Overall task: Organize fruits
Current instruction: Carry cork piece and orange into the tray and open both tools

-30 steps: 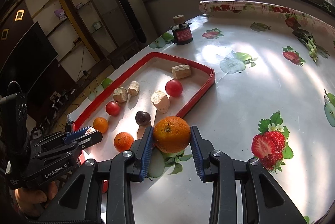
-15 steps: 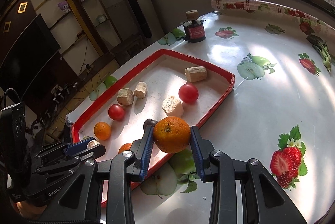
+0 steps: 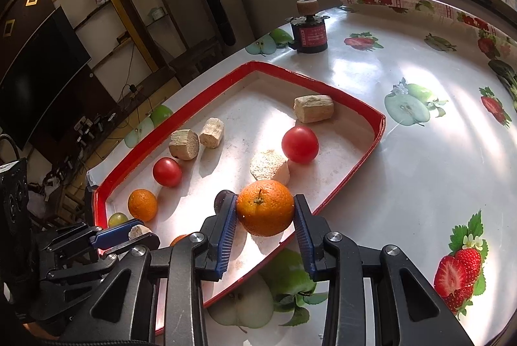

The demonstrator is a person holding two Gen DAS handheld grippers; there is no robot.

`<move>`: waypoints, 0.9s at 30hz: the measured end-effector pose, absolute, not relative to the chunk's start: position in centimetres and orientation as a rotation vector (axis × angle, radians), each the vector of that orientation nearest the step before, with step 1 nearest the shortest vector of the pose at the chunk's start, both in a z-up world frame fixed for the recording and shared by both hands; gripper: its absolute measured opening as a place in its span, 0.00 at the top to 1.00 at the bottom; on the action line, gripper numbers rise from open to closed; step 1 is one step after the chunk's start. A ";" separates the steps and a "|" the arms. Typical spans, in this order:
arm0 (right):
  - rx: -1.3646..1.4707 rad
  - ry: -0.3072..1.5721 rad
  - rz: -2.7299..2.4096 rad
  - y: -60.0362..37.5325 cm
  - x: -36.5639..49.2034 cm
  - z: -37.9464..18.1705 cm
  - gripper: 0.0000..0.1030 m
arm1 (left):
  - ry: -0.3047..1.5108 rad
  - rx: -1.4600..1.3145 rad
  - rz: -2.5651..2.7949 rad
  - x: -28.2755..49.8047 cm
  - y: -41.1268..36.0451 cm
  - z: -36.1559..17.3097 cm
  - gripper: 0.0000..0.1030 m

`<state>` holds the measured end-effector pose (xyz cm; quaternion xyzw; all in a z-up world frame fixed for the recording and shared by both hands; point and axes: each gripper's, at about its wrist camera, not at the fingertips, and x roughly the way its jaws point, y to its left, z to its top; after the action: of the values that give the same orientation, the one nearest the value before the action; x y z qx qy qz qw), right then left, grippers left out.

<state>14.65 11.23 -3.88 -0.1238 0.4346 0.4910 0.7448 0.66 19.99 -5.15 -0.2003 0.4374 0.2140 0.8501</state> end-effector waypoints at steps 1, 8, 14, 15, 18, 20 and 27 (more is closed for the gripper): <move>-0.275 0.949 1.076 11.4 14.6 -4.0 0.66 | 0.923 -0.423 0.450 0.7 20.0 -5.2 0.77; -0.304 0.942 1.071 12.3 14.6 -4.4 0.66 | 0.934 -0.430 0.448 0.8 20.2 -5.8 0.77; -0.317 0.935 1.080 12.9 14.4 -4.4 0.66 | 0.935 -0.425 0.447 0.9 20.1 -5.9 0.77; -0.319 0.935 1.082 12.9 14.3 -4.4 0.66 | 0.935 -0.426 0.448 0.9 20.1 -5.9 0.77; -0.322 0.940 1.083 12.9 14.4 -4.7 0.66 | 0.936 -0.424 0.447 0.9 20.1 -5.9 0.77; -0.324 0.944 1.082 12.8 14.4 -4.9 0.66 | 0.935 -0.425 0.447 0.9 20.1 -5.9 0.77; -0.335 0.942 1.085 12.9 14.2 -4.8 0.63 | 0.941 -0.429 0.457 0.8 20.0 -5.9 0.77</move>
<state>14.17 12.89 -4.75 -0.1526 0.4294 0.4945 0.7402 0.82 20.02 -5.85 -0.2033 0.4456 0.2166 0.8445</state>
